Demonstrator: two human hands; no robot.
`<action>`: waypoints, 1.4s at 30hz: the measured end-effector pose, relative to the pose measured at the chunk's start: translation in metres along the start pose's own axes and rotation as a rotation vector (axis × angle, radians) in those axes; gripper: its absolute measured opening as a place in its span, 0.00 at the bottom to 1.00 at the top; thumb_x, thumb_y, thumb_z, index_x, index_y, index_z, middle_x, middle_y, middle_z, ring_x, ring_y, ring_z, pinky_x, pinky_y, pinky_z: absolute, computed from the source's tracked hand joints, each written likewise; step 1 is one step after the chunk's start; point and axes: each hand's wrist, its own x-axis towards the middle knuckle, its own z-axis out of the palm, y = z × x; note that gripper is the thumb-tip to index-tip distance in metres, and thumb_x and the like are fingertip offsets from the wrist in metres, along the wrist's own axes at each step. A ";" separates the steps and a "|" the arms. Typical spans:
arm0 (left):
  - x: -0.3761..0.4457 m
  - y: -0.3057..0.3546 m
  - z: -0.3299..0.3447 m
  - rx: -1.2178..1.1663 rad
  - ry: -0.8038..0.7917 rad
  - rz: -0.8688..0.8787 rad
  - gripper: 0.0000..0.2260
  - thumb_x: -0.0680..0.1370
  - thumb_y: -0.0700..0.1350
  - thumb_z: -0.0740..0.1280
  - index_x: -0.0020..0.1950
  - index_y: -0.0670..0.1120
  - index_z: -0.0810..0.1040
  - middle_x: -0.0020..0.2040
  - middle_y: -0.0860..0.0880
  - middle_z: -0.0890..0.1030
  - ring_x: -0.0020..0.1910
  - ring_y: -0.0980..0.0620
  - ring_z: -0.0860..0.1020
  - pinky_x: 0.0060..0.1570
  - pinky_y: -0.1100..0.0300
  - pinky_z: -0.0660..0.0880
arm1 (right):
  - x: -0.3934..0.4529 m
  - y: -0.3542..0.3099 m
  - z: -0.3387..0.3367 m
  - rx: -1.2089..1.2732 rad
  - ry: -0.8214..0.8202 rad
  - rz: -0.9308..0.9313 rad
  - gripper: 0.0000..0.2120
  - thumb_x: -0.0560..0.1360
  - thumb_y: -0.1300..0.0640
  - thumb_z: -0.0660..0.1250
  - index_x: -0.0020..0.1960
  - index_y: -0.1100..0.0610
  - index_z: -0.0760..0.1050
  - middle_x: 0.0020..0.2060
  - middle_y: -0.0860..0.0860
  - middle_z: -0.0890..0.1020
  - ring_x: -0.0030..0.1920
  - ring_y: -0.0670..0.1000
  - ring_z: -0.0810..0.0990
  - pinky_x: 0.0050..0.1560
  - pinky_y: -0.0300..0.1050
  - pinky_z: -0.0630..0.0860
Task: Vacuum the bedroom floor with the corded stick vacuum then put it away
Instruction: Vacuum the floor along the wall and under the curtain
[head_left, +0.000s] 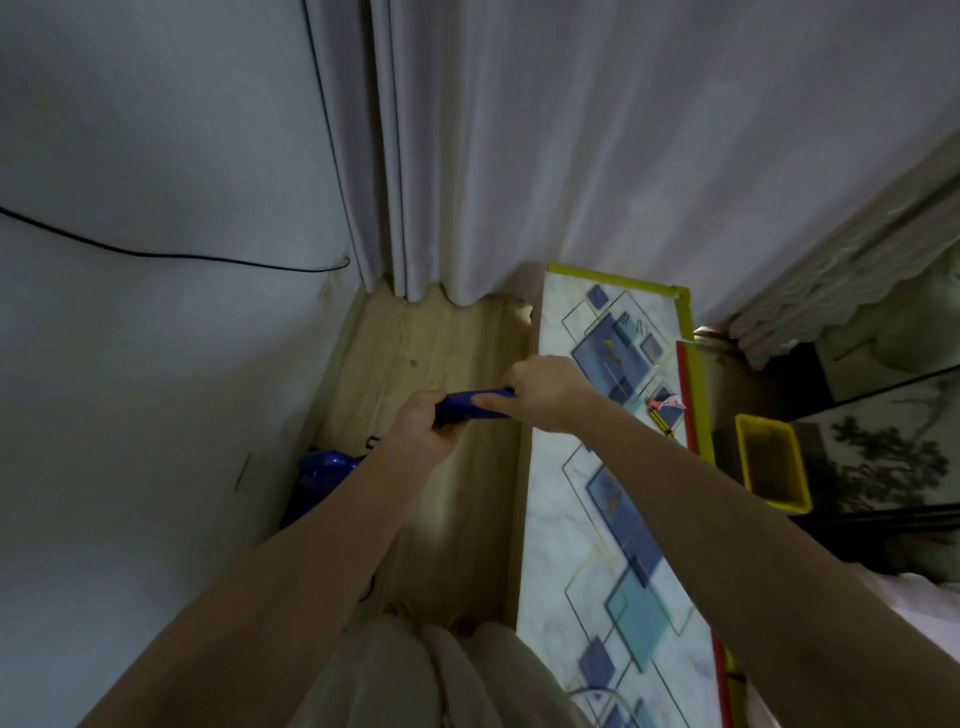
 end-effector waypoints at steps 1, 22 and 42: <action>-0.001 -0.003 0.000 -0.005 -0.008 -0.013 0.13 0.79 0.34 0.62 0.63 0.39 0.68 0.49 0.38 0.74 0.45 0.43 0.76 0.52 0.50 0.75 | -0.005 0.002 0.004 0.015 -0.004 0.015 0.30 0.77 0.32 0.51 0.35 0.55 0.72 0.27 0.49 0.72 0.28 0.48 0.70 0.31 0.41 0.67; -0.008 0.005 0.025 0.007 -0.064 -0.040 0.03 0.80 0.34 0.60 0.46 0.40 0.68 0.45 0.40 0.71 0.41 0.44 0.73 0.50 0.52 0.72 | -0.013 0.008 -0.024 -0.082 0.109 0.050 0.30 0.78 0.32 0.51 0.34 0.56 0.71 0.27 0.49 0.72 0.29 0.50 0.72 0.31 0.43 0.67; 0.000 0.008 0.050 0.129 -0.127 -0.094 0.08 0.79 0.34 0.61 0.57 0.38 0.68 0.45 0.39 0.73 0.41 0.44 0.75 0.38 0.53 0.75 | -0.019 0.025 -0.027 -0.136 0.132 0.141 0.31 0.78 0.32 0.50 0.38 0.56 0.76 0.26 0.49 0.70 0.29 0.49 0.71 0.27 0.42 0.61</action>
